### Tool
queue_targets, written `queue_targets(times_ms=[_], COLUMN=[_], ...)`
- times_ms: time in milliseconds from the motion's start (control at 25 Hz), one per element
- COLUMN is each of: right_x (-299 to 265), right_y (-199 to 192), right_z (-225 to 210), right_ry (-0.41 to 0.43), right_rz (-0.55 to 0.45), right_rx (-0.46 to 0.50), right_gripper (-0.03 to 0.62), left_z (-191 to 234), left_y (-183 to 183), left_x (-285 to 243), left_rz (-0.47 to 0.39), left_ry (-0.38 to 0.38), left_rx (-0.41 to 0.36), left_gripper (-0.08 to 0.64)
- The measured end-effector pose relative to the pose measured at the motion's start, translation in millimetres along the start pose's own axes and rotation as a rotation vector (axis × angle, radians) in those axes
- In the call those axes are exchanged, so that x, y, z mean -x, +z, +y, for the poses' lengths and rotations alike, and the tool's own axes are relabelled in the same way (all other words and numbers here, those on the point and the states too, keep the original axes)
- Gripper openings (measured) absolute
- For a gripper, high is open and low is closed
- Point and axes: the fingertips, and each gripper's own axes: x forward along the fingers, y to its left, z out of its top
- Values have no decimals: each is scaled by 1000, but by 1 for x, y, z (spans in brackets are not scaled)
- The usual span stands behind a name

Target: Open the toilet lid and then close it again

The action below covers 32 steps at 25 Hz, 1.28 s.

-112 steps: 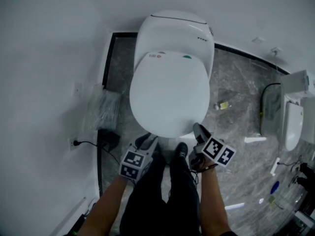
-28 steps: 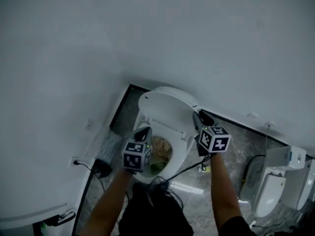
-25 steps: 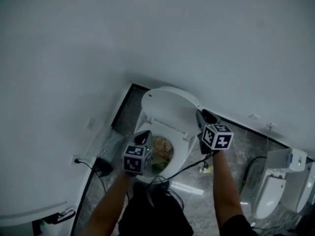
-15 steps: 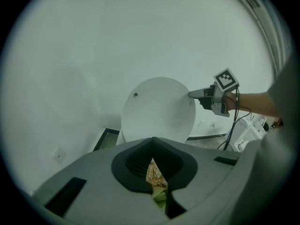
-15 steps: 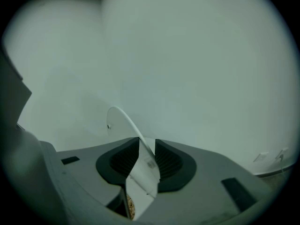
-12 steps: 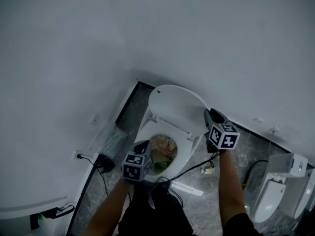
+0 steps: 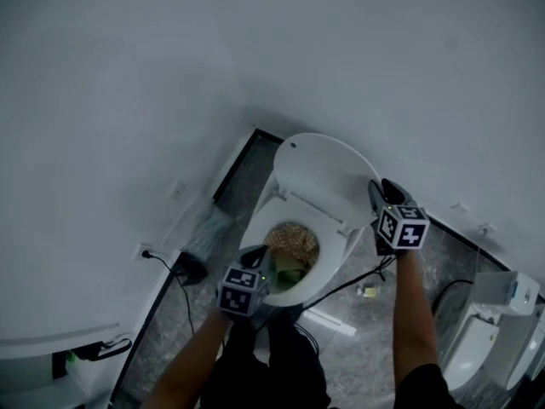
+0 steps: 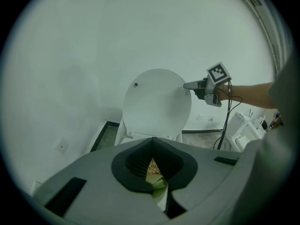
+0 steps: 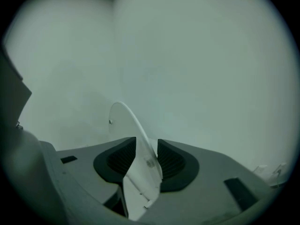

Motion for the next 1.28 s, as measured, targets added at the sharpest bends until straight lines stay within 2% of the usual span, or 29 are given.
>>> queue_targets(times_ms=[120,200,400,640,840,1080,1280], right_x=[-2,-1,7,24,44,64,80], right_y=[0,0,-4,-13,-28,-48,-69], right_z=[-1,-1,8,31,54,81,103], right_ry=[1,-5,28,54,64,60,66], right_rz=[5,7,42,49,49,47,51], right_rx=[14,22,70,85,106,114,126], right_gripper=[155,112,98,97,98,104,109], left_z=[0,2,6,6,-1,-2,-1], left_y=[-6,-10,-21,-19,-9,5,19], left_x=[7,11,14,10,12,17,20], left_rz=[-3,-5,-1,-16,-44,-72,-101], left_ry=[1,0,-12,-37,-69,-93,-100], left_rx=[3,3,-6,-12,-44,-134,-155], left_gripper=[9,9,9,9,9,9,9])
